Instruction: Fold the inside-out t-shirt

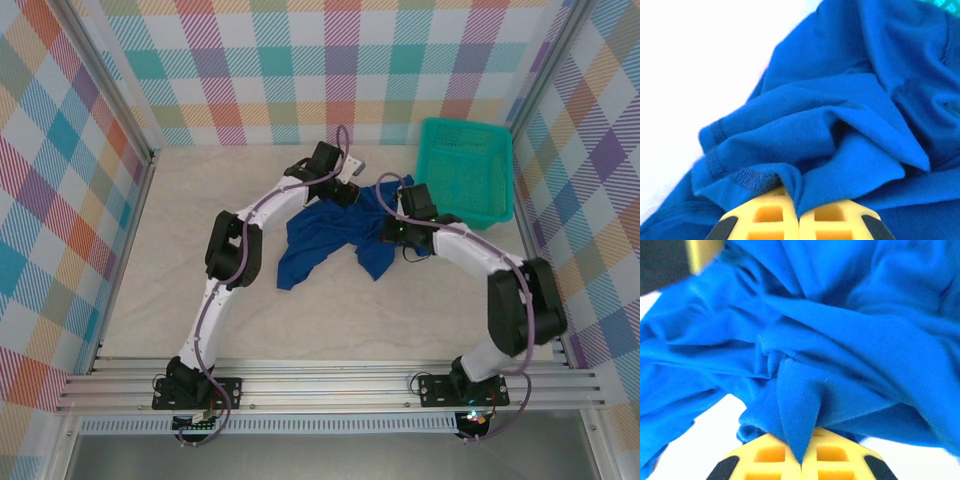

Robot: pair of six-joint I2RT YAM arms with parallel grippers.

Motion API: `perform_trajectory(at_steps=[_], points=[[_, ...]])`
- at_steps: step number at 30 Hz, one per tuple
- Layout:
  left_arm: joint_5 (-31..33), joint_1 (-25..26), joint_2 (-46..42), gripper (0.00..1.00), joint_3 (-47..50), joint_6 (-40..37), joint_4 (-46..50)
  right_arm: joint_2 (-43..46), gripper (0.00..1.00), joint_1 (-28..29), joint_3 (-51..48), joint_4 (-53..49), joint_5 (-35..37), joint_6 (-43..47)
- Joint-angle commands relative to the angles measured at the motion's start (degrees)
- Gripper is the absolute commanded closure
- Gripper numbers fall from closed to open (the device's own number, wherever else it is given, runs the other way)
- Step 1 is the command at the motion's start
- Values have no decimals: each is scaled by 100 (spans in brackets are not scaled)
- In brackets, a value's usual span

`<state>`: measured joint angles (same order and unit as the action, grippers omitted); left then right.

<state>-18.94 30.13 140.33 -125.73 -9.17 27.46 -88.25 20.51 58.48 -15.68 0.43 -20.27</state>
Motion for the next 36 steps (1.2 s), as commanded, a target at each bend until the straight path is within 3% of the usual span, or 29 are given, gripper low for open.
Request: perform_trajectory(at_steps=[1, 9, 15, 18, 21, 26, 30, 36], points=[[21, -299, -1064, 100, 134, 100, 50, 812, 100, 14, 335, -106, -193, 716], [1173, -795, -4366, 100, 2323, 389, -778, 2207, 100, 14, 1278, -333, -1008, 1653], [1753, -833, -6856, 100, 3720, 738, -1844, 2558, 100, 31, 2238, 44, -2141, 1426], [2149, -833, -7605, 100, 3816, 781, -1765, 2516, 100, 112, 2690, 149, -2440, 1302], [2381, -833, -8041, 100, 3687, 690, -1441, 2520, 100, 170, 3209, -226, -2243, 1520], [1797, -832, -8308, 100, 3505, 871, -739, 2907, 100, 172, 3325, -606, -941, 2008], [1743, -834, -8606, 100, 3771, 951, -738, 3150, 100, 168, 3175, -698, -773, 2176], [2638, -842, -7899, 100, 4121, 864, -728, 2539, 100, 172, 2862, -634, -129, 2385]])
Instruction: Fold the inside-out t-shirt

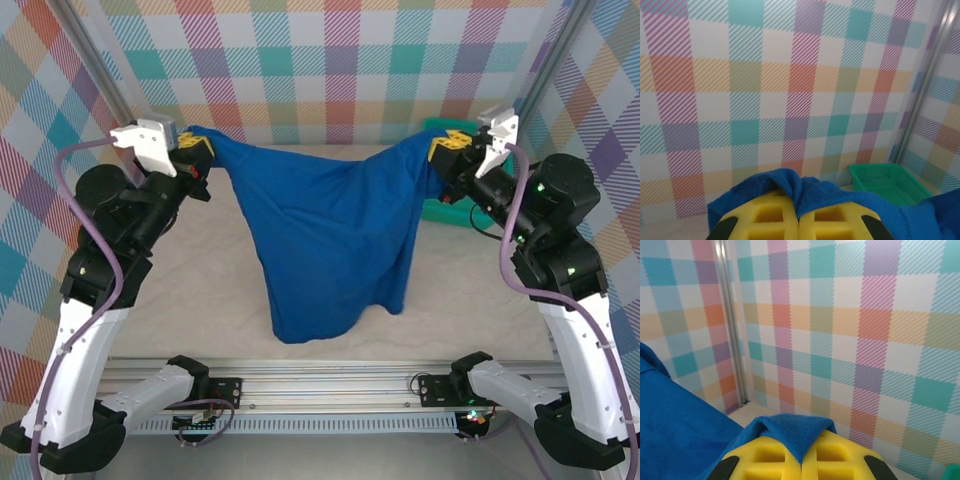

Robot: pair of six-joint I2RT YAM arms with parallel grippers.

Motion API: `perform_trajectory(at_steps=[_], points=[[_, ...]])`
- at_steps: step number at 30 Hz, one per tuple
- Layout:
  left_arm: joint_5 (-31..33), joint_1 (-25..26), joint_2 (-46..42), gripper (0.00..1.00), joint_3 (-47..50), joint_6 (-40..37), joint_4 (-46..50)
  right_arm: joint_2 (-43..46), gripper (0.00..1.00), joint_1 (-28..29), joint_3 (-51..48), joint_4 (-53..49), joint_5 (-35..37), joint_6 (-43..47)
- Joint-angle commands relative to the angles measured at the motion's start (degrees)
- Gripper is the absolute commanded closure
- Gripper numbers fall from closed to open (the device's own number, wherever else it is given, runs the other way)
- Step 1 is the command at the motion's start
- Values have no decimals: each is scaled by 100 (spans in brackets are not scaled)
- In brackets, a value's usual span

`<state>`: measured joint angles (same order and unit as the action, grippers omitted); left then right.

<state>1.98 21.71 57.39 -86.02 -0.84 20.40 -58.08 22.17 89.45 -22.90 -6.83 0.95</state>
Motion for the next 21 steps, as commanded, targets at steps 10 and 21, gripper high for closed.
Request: perform_trajectory(at_steps=[10, 21], points=[[1085, -565, 4803, 78, -1389, 265, -558, -5546, 75, -257, 2681, -973, 2913, 310], [-577, -478, 3683, 29, 898, 1598, -709, -3996, 34, 27, -499, -1414, 1253, -658]])
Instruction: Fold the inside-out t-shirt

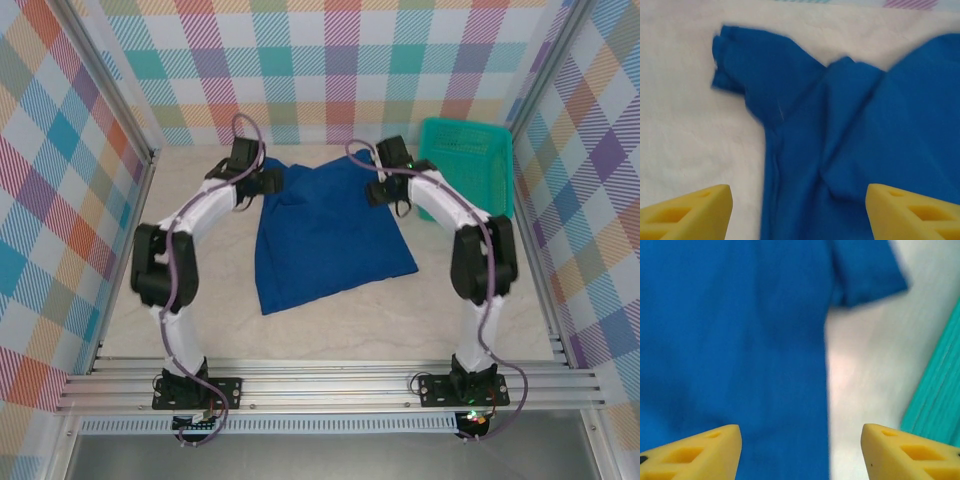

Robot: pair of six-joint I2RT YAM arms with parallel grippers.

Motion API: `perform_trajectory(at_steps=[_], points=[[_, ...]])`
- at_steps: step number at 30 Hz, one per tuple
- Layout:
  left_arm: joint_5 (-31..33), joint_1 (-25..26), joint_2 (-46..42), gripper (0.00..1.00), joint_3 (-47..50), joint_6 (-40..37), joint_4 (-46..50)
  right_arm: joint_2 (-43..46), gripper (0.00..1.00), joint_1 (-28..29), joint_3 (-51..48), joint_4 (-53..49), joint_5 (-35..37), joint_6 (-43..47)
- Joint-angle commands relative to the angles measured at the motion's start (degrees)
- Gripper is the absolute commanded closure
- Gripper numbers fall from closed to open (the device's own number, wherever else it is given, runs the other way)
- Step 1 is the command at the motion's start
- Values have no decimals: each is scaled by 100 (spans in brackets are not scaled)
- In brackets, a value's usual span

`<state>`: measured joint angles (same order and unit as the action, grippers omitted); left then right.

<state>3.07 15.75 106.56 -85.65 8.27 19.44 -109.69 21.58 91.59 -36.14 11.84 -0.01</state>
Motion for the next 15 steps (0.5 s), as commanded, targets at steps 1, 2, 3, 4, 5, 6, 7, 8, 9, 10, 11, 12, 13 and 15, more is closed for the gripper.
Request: perform_trajectory(at_steps=[1, 2, 3, 4, 5, 6, 7, 8, 9, 10, 11, 12, 13, 15], points=[[-756, 196, -1593, 29, 1375, 873, -791, 1436, 34, 85, -1168, -194, -581, -721], [-795, 273, -1884, 29, 1851, 972, -849, 1621, 33, 67, -1529, -312, -465, -843], [-761, 381, -2166, 29, 2295, 1061, -827, 1797, 33, 22, -1920, -429, -347, -990], [-679, 507, -2434, 29, 2669, 1085, -718, 1928, 33, -68, -2211, -481, -365, -1112], [-540, 618, -2632, 29, 2955, 1092, -557, 1983, 33, -180, -2423, -459, -442, -1215], [-350, 729, -2812, 29, 3244, 1153, -404, 1993, 33, -349, -2626, -394, -598, -1338], [-273, 797, -2972, 30, 3490, 1272, -71, 1938, 34, -524, -2733, -324, -789, -1421], [-290, 852, -3078, 30, 3692, 1392, 51, 1838, 34, -626, -2760, -307, -902, -1484], [-338, 904, -3191, 30, 3895, 1522, 147, 1694, 35, -680, -2761, -263, -961, -1521], [-379, 961, -3279, 30, 4069, 1652, 250, 1535, 35, -682, -2740, -212, -983, -1541], [-365, 1014, -3341, 30, 4182, 1765, 362, 1375, 35, -681, -2690, -217, -983, -1562], [-345, 1117, -3385, 30, 4269, 1842, 482, 1205, 36, -688, -2621, -270, -990, -1563], [-323, 1204, -3400, 30, 4329, 1929, 648, 1069, 36, -697, -2578, -329, -960, -1553], [-332, 1381, -3384, 30, 4381, 2033, 918, 947, 36, -757, -2604, -337, -943, -1579]])
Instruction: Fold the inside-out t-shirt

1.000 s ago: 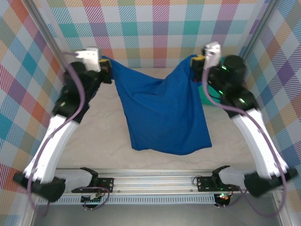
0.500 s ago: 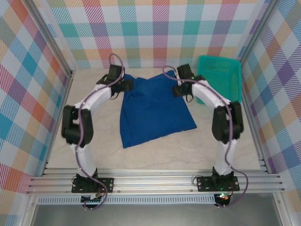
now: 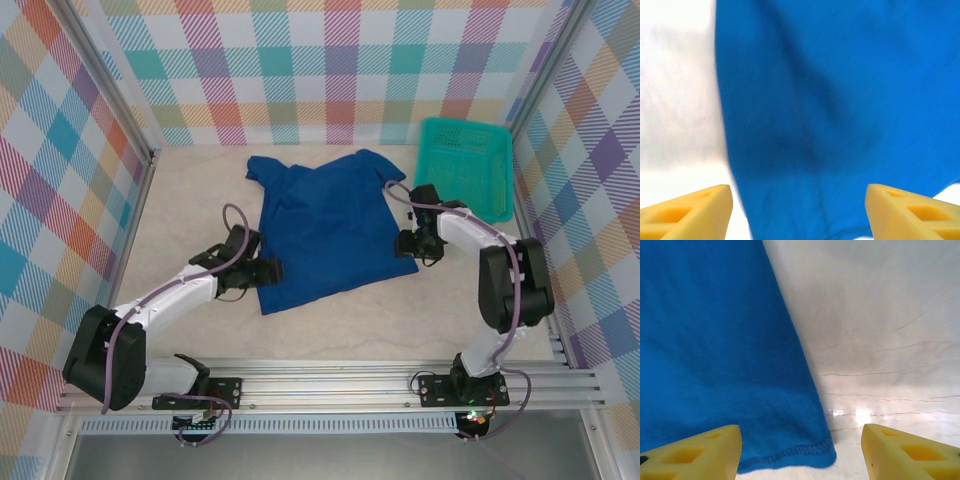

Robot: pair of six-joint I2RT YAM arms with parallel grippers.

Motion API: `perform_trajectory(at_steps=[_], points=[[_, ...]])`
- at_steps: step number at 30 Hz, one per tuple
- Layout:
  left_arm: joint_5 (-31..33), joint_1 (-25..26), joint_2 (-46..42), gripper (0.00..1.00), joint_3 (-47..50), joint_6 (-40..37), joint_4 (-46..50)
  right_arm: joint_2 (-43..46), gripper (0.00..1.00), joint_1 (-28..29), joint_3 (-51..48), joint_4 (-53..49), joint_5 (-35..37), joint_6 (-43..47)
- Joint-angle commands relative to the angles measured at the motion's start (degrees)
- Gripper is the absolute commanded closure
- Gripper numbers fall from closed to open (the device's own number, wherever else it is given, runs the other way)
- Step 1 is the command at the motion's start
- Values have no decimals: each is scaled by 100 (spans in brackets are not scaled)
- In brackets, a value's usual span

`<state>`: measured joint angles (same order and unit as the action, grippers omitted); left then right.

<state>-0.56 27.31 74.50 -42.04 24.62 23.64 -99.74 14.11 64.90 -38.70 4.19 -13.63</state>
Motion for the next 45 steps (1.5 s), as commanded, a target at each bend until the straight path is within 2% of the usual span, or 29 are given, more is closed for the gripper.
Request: perform_trajectory(at_steps=[1, 4, 7, 10, 15, 24, 28, 33, 36, 40, 45], points=[[74, 336, -189, 30, 36, 455, 608, -70, 36, -61, 33, -61, -209, -219], [58, 535, -216, 31, 119, 633, 747, -184, 37, -136, -36, -45, -463, -262], [47, 617, -136, 36, 252, 677, 666, -301, 39, -136, -149, 7, -636, -321], [-33, 625, 105, 42, 302, 579, 515, -381, 41, -143, -223, 126, -716, -390], [-186, 693, 452, 45, 209, 494, 97, -486, 48, -137, -251, 265, -670, -398], [651, 1227, 538, 40, 17, 460, 365, -534, 58, -139, -391, 470, -759, -388], [662, 1326, 843, 44, 35, 408, 238, -508, 60, -137, -391, 450, -753, -352], [592, 1434, 1285, 58, 8, 291, -58, -554, 68, -139, -374, 493, -804, -327], [554, 1439, 1399, 75, 26, 283, -114, -539, 79, -136, -373, 515, -810, -300], [752, 1440, 1017, 93, 84, 300, -100, -203, 95, -138, -459, 781, -930, -212], [850, 1302, -91, 100, -56, 339, -237, 780, 100, -134, -617, 1433, -1256, -325]])
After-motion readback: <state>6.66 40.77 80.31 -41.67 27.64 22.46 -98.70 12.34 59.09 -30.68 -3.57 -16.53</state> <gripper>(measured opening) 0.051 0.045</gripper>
